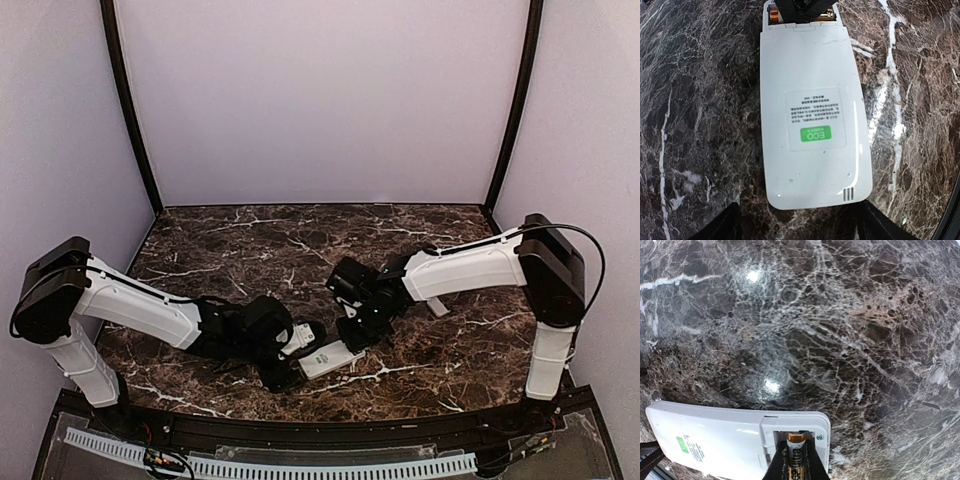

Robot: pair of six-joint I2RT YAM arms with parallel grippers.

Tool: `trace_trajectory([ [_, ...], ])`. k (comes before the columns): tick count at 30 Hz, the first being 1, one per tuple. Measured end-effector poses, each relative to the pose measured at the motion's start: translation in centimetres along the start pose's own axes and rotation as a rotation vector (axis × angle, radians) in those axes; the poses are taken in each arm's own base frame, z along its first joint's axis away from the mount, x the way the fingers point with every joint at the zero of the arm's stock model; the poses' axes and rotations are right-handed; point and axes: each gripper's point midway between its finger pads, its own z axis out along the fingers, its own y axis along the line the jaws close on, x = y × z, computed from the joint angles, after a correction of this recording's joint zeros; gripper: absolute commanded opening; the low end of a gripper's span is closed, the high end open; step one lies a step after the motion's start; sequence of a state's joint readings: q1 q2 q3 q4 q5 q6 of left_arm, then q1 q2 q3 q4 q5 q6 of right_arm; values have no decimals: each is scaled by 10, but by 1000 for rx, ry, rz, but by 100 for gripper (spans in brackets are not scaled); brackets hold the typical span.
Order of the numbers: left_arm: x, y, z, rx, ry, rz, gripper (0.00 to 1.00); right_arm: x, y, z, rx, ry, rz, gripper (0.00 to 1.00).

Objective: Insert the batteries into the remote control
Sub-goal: Pick up the battery from the battery compartment.

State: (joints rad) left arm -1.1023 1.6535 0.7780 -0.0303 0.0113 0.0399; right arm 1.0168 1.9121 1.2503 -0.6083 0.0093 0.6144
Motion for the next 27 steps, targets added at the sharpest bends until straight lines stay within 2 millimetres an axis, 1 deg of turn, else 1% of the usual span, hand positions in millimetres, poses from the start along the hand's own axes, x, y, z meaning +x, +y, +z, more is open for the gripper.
trace_trajectory([
  [2, 0, 1, 0, -7, 0, 0, 78, 0, 0, 0, 4, 0, 0, 0],
  [11, -1, 3, 0, -18, -3, 0, 78, -2, 0, -5, -4, -30, -30, 0],
  [15, -1, 4, 0, -25, -11, 0, 78, -6, 3, -22, -40, -81, -66, 0],
  [18, -1, 5, -1, -32, -20, 0, 78, -15, 12, -37, -94, -138, -95, 0],
  [21, -5, 6, -4, -33, -37, 0, 78, -21, 14, -44, -118, -175, -104, 0],
  [23, -7, 6, -5, -33, -47, -1, 78, -23, 9, -44, -114, -182, -93, 0],
  [24, -7, 5, -5, -32, -47, -1, 78, -24, 3, -43, -105, -181, -81, 0],
  [27, -6, 5, -3, -29, -40, -4, 79, -23, -26, -37, -51, -167, -24, 0],
])
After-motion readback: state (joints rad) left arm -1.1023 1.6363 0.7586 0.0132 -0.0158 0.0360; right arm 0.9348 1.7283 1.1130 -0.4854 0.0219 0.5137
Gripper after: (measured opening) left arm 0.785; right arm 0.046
